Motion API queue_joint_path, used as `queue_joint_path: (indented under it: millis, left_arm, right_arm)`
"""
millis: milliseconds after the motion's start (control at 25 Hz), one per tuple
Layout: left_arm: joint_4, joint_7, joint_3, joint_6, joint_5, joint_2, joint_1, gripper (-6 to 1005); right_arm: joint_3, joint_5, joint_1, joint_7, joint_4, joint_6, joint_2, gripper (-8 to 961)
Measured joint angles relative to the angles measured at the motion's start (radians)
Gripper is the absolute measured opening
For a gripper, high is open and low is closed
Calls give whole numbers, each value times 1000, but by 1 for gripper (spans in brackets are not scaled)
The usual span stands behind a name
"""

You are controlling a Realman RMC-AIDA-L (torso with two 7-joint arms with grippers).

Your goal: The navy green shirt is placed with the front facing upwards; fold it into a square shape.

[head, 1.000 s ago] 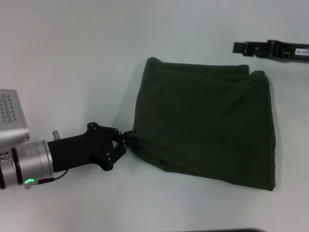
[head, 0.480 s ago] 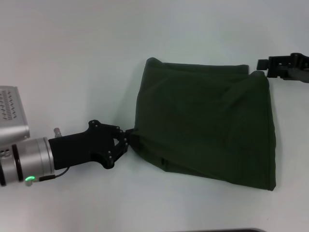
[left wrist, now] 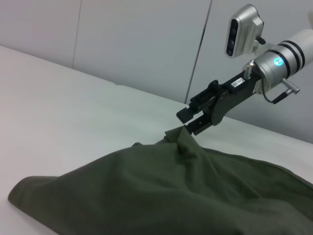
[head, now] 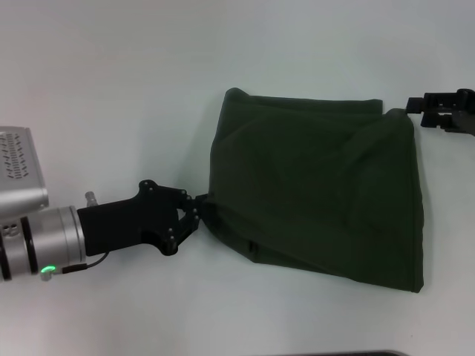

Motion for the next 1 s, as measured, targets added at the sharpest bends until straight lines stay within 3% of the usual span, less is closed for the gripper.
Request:
queue_joint_path:
  millis: [200, 880, 1000]
  left_arm:
    - [1, -1, 1, 1, 0, 1, -2, 39]
    - [3, -1, 1, 1, 2, 5, 6, 39]
    - [2, -1, 1, 1, 2, 6, 13, 39]
  right_arm:
    - [-4, 0, 12, 0, 11, 31, 24, 603]
    - [-33, 3, 52, -8, 68, 64, 43, 550]
    - [-29, 7, 55, -20, 64, 64, 48, 407]
